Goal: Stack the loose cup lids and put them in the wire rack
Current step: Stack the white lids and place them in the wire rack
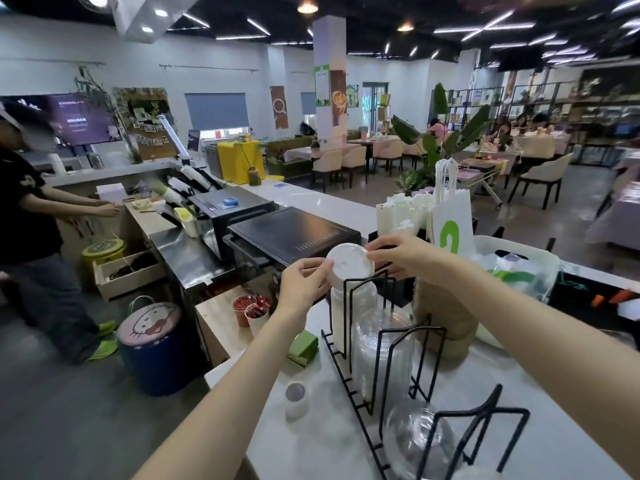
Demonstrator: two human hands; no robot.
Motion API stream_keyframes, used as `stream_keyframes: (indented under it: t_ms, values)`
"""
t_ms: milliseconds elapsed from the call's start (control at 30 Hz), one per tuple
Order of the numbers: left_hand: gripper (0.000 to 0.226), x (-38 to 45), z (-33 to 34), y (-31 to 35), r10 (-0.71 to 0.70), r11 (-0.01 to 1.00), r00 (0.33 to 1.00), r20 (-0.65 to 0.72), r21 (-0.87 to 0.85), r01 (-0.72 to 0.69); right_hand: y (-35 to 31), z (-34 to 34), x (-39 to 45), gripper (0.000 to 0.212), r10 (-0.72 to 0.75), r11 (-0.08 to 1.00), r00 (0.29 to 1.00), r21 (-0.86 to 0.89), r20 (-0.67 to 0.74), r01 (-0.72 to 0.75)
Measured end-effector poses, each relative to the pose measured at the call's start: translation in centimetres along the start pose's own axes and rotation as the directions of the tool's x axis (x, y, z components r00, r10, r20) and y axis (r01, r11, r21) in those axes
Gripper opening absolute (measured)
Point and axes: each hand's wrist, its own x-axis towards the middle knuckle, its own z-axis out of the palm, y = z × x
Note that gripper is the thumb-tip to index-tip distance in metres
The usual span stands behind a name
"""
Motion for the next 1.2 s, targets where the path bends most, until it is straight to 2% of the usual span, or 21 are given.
stream_keyframes:
  t_ms: [267, 433, 533, 633, 767, 867, 967, 1067, 1200]
  values:
    - [0.022, -0.3, 0.2, -0.8, 0.083, 0.996, 0.997, -0.01, 0.036, -0.083, 1.3, -0.4, 1.0, 0.023, 0.032, 0.99, 0.995, 0.131, 0.092, -0.043]
    - [0.028, -0.1, 0.1, -1.1, -0.01, 1.0, 0.994, 0.106, 0.004, 0.009, 1.7, -1.1, 1.0, 0.03, 0.047, 0.98, 0.987, 0.182, 0.152, -0.075]
    - [0.025, 0.1, 0.1, -1.4, -0.004, 1.0, 0.994, 0.11, 0.017, 0.002, 1.9, -1.3, 1.0, 0.031, 0.053, 0.977, 0.983, 0.197, 0.176, -0.087]
    - [0.023, 0.4, 0.6, -1.4, -0.005, 1.0, 1.0, 0.022, 0.01, 0.005, 1.7, -0.6, 1.3, 0.028, 0.071, 0.98, 0.989, 0.174, 0.127, -0.093]
    - [0.031, 0.5, 1.3, -1.9, 0.012, 0.993, 0.996, -0.088, 0.12, -0.001, 1.3, 0.3, 1.9, 0.025, 0.112, 0.987, 0.992, 0.106, 0.058, -0.118]
    - [0.033, 0.2, 1.2, -2.4, 0.002, 0.988, 0.997, -0.078, 0.157, 0.01, 1.4, 0.2, 2.2, 0.027, 0.119, 0.991, 0.992, 0.058, 0.031, -0.121]
    - [0.022, -0.3, 0.7, -3.3, 0.007, 0.985, 0.999, -0.04, 0.175, 0.0, 1.8, 0.4, 2.3, 0.022, 0.113, 0.994, 0.994, 0.01, 0.008, -0.113]
    - [0.021, -0.4, 0.3, -3.9, 0.026, 0.984, 1.0, -0.016, 0.174, -0.023, 2.0, 0.8, 2.4, 0.02, 0.098, 0.994, 0.995, -0.056, -0.014, -0.099]
    - [0.017, -0.4, 0.1, -3.9, 0.008, 0.982, 1.0, 0.002, 0.187, -0.008, 2.0, 1.1, 2.5, 0.026, 0.101, 0.995, 0.995, -0.025, 0.009, -0.101]
